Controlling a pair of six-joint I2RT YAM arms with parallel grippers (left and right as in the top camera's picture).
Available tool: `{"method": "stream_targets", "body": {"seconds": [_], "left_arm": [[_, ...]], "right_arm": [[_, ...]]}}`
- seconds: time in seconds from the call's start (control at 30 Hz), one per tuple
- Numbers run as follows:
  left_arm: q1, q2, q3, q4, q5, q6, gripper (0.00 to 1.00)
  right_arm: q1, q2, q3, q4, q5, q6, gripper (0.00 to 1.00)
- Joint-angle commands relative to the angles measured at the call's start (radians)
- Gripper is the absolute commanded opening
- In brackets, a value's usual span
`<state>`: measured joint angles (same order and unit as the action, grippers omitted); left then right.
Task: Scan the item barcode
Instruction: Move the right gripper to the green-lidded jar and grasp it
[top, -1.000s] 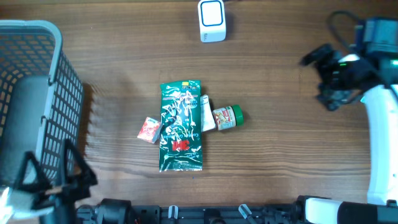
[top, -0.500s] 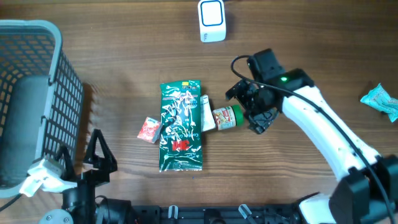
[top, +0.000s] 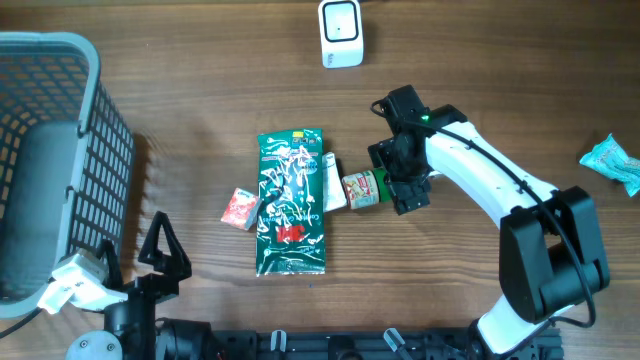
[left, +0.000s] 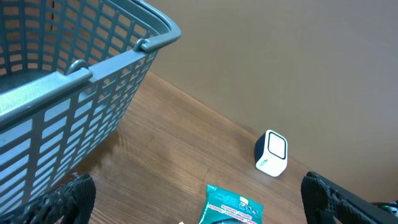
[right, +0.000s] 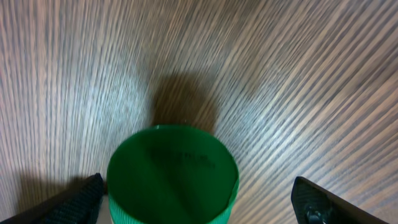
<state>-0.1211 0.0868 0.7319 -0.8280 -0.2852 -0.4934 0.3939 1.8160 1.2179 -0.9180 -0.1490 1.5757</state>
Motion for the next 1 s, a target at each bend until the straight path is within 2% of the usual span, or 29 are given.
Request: {"method": "stream_targets", "body": {"seconds": [0.0, 0.1, 0.27, 0.37, 0.43, 0.53, 0.63, 0.73, 0.97], "left_arm": [[0.005, -0.004, -0.002, 0.0, 0.015, -0.009, 1.0], [0.005, -0.004, -0.002, 0.0, 0.016, -0.009, 1.0], [0.005, -0.004, -0.002, 0.0, 0.015, -0.009, 1.0], [0.005, -0.004, -0.002, 0.0, 0.016, -0.009, 1.0], [0.005, -0.004, -0.002, -0.001, 0.016, -0.009, 1.0], [0.005, -0.004, -0.002, -0.008, 0.016, -0.009, 1.0], [0.005, -0.004, -0.002, -0.035, 0.016, -0.009, 1.0], [0.005, -0.004, -0.002, -0.043, 0.016, -0.009, 1.0], [0.005, -0.004, -0.002, -0.134, 0.016, -0.009, 1.0]], "right_arm": [[0.002, 0.029, -0.002, 0.01, 0.056, 0.051, 0.96], [0.002, 0.052, -0.002, 0.03, 0.045, 0.051, 0.9], [0.002, 0.099, -0.003, 0.042, 0.036, 0.051, 0.88], [0.002, 0.109, -0.003, 0.043, 0.029, 0.051, 0.79], [0.002, 0.109, -0.003, 0.047, 0.029, 0.051, 0.78], [0.002, 0.109, -0.003, 0.066, 0.037, 0.05, 0.66], [0.002, 0.109, -0.003, 0.069, 0.082, 0.037, 0.62], [-0.005, 0.108, 0.002, 0.069, 0.151, -0.041, 0.59], [-0.047, 0.045, 0.131, 0.023, 0.248, -0.346, 0.48]]}}
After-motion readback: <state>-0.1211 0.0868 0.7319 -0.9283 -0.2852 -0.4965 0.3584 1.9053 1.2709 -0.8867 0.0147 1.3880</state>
